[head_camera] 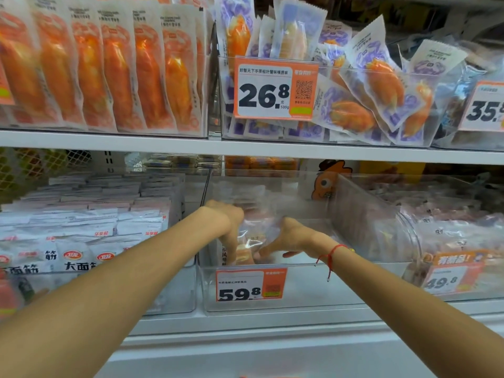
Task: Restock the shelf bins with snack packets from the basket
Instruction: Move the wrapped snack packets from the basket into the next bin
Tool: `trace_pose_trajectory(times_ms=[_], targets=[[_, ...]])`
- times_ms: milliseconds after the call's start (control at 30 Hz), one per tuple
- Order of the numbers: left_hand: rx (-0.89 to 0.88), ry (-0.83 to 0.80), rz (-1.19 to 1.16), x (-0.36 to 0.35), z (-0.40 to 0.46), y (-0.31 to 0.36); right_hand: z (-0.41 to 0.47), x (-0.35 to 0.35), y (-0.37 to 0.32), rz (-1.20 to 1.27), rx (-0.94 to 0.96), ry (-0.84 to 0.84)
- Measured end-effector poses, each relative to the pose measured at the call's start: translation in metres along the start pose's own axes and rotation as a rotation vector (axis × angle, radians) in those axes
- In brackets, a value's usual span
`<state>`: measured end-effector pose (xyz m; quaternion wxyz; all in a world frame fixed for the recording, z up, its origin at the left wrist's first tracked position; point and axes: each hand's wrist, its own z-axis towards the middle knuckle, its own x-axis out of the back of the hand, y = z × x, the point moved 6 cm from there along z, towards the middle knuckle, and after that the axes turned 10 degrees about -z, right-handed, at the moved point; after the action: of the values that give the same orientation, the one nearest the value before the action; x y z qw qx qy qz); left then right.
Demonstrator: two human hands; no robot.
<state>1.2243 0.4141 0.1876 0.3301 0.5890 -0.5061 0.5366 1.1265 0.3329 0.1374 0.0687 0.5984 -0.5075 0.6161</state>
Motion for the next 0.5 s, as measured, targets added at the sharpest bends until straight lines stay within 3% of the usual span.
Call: trace_pose_trajectory(times_ms=[133,333,500], targets=[[0.006,0.18,0.013,0.004,0.008,-0.001,0.007,0.01,0.0,-0.144,-0.09,0.139],[-0.043,0.35,0.175,0.001,0.016,0.006,0.011,0.005,-0.002,-0.075,-0.208,0.041],[0.002,0.353,0.189,0.006,0.002,0.0,0.011,0.006,-0.007,0.006,-0.16,0.099]])
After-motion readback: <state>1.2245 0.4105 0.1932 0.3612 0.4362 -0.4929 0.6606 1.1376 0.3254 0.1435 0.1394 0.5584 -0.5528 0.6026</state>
